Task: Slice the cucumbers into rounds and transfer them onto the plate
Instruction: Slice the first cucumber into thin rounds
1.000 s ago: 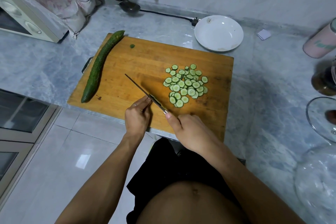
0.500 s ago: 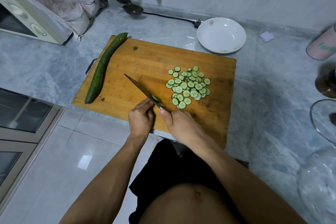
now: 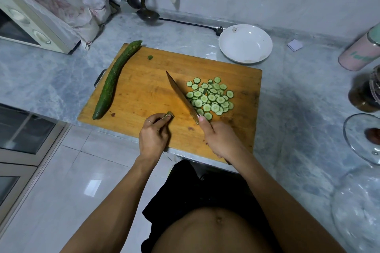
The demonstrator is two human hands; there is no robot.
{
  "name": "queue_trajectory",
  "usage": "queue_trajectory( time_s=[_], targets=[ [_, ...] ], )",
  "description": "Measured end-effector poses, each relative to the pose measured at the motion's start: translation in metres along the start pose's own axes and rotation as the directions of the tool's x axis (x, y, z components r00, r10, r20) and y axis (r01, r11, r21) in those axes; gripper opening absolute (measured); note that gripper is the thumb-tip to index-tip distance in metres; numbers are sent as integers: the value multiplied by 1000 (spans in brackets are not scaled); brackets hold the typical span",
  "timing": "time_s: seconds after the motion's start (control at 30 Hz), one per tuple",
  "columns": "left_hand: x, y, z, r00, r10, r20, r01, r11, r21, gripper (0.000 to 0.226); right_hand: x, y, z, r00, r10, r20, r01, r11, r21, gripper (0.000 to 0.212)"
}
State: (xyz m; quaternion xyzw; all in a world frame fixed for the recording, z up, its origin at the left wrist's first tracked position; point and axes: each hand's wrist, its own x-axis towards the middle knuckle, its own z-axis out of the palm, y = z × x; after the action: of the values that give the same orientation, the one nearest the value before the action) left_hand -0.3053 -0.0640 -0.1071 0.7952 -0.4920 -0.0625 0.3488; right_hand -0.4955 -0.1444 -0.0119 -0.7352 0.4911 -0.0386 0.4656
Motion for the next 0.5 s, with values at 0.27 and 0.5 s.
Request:
queue_trajectory(
  time_s=[0.27,0.5],
  targets=[
    [-2,4,1,1000,4,-27,-5,1000,-2,28,-17,-1,2,996,-67,55,71,995,-70,62],
    [0,-2,-1,1000,6,7,-7,1000,25,29,-28,-9,8,993,-81,81,92,985,-146,62]
  ],
)
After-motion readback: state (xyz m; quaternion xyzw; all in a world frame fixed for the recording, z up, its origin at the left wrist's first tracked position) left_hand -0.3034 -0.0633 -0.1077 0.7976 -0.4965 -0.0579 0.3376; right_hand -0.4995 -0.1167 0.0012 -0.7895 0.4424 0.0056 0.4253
